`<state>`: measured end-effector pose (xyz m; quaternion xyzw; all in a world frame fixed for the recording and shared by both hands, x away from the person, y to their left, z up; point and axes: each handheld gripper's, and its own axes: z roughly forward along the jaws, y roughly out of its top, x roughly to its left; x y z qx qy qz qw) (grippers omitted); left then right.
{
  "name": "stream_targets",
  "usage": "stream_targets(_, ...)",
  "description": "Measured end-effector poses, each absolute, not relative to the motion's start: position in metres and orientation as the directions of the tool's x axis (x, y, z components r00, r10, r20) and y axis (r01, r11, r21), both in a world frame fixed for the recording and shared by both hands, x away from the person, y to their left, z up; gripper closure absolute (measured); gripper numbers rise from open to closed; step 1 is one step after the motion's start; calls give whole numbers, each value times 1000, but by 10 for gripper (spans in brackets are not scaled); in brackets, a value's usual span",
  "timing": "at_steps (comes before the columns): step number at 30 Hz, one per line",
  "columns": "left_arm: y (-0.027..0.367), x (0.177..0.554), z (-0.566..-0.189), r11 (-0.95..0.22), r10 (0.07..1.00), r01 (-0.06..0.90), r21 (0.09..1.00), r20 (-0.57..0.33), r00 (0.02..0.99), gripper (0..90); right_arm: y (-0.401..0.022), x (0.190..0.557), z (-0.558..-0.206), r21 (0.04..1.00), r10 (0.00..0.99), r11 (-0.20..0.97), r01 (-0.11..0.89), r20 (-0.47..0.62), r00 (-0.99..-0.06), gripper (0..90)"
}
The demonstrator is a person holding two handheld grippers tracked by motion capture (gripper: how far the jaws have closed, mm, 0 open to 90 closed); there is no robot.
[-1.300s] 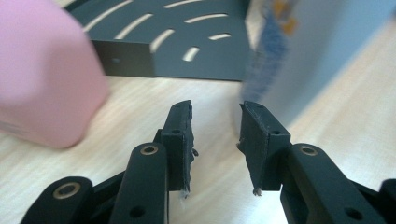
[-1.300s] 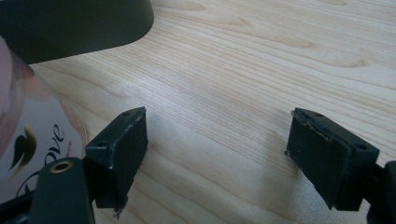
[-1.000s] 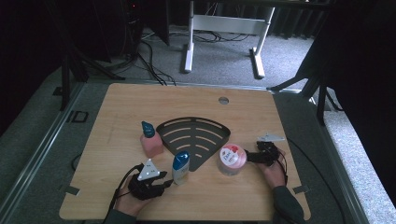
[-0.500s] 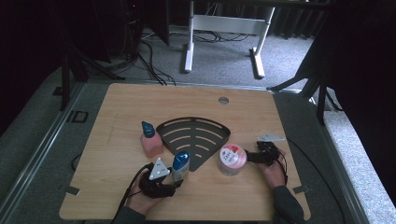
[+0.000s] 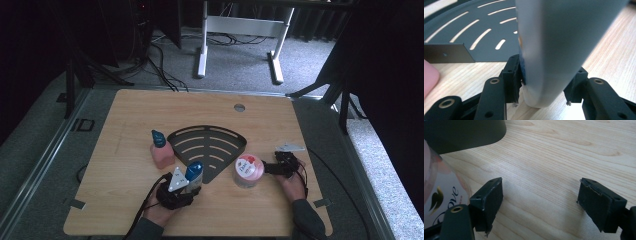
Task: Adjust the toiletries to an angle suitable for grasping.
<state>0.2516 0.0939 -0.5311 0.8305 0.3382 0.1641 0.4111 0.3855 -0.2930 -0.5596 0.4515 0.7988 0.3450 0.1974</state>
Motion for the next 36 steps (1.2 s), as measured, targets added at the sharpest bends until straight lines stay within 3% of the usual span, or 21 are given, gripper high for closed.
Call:
stream_targets(14, 127, 272, -527, -425, 770, 446, 788, 56, 635, 557, -293, 386, -560, 729, 857, 355, 585, -4, -515, 201)
stream_targets(27, 154, 290, -533, -362, 775, 494, 791, -39, 630, 546, -293, 385, -560, 729, 858, 354, 585, -4, -514, 201)
stream_targets(29, 155, 289, -535, -388, 783, 511, 767, -19, 622, 460, -293, 385, -560, 729, 858, 354, 585, -4, -514, 201)
stream_targets(32, 163, 284, -537, -366, 796, 543, 756, -48, 603, 422, -293, 385, -560, 729, 857, 354, 585, -4, -515, 201)
stream_targets(36, 172, 272, -531, -332, 805, 549, 767, -73, 589, 488, -293, 386, -560, 729, 857, 355, 585, -4, -515, 201)
